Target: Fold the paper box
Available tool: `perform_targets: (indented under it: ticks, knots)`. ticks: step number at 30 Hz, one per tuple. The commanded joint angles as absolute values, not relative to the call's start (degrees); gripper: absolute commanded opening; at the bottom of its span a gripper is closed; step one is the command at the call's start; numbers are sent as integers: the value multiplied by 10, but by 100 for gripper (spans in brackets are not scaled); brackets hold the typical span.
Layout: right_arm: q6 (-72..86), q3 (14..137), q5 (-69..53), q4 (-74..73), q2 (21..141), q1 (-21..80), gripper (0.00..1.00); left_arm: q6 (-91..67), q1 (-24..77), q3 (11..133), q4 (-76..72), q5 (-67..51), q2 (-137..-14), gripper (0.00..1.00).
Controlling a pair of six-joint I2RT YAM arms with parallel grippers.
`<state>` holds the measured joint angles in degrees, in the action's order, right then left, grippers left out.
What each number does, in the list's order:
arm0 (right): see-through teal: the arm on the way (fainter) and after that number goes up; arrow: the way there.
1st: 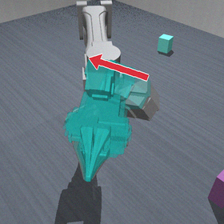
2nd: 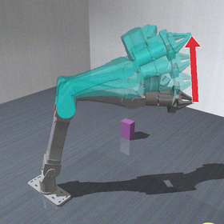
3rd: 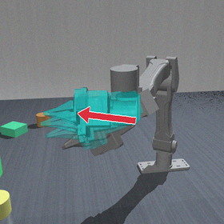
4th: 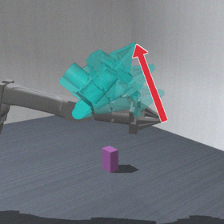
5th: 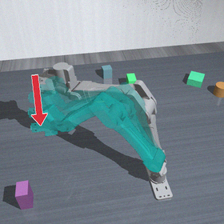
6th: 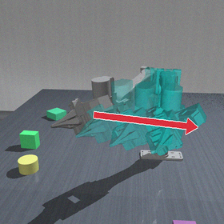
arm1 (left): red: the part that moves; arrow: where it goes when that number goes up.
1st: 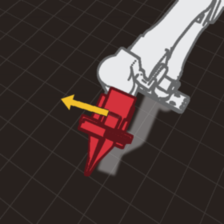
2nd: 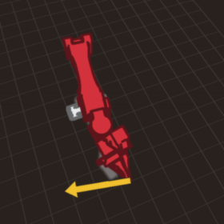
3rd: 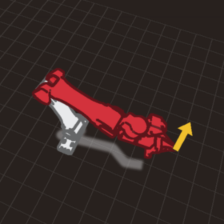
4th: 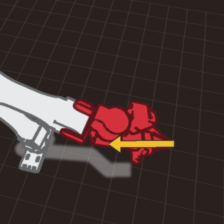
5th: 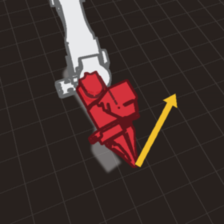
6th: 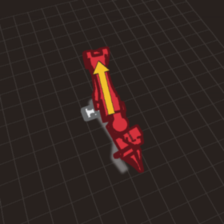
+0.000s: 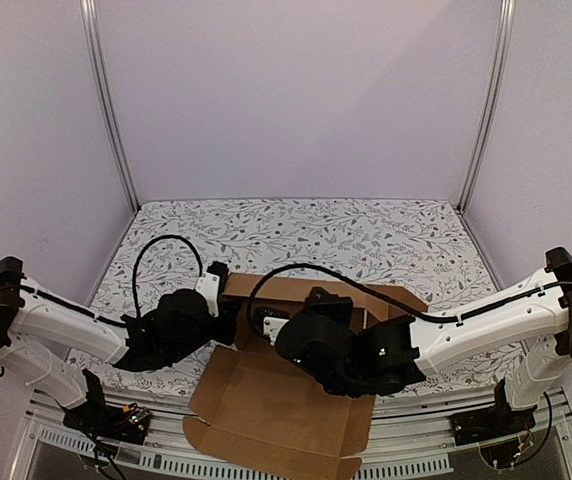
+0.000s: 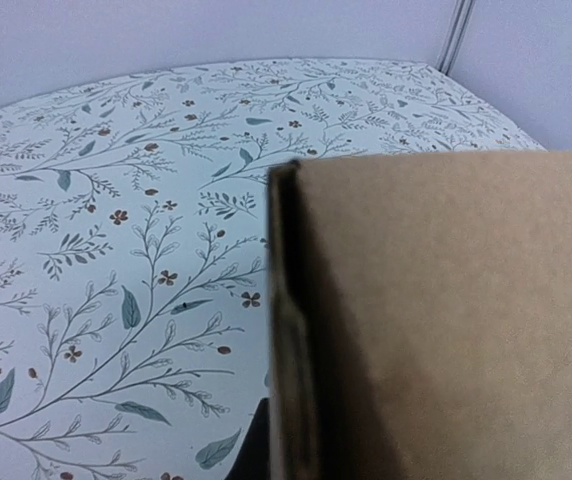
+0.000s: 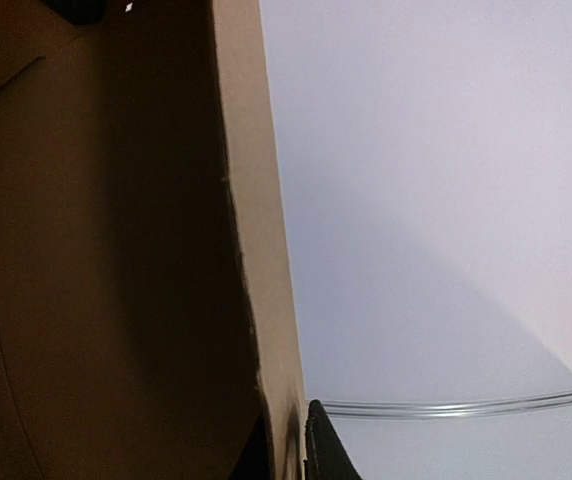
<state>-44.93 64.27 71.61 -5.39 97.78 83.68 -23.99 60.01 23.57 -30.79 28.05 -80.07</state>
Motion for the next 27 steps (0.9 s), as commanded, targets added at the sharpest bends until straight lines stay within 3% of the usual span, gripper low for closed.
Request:
perform_targets:
  ticks: [1,12,20,27]
  knots:
    - [-405,661,695,-74,976,839,18,-236,613,265,-304,271,-793,0]
    - [-316,673,566,-167,905,835,66,-242,613,298,-231,355,-791,0]
    - [-201,672,456,-249,804,788,76,-275,612,318,-181,423,-808,0]
    - [-70,674,395,-315,752,692,72,-294,610,331,-148,445,-826,0]
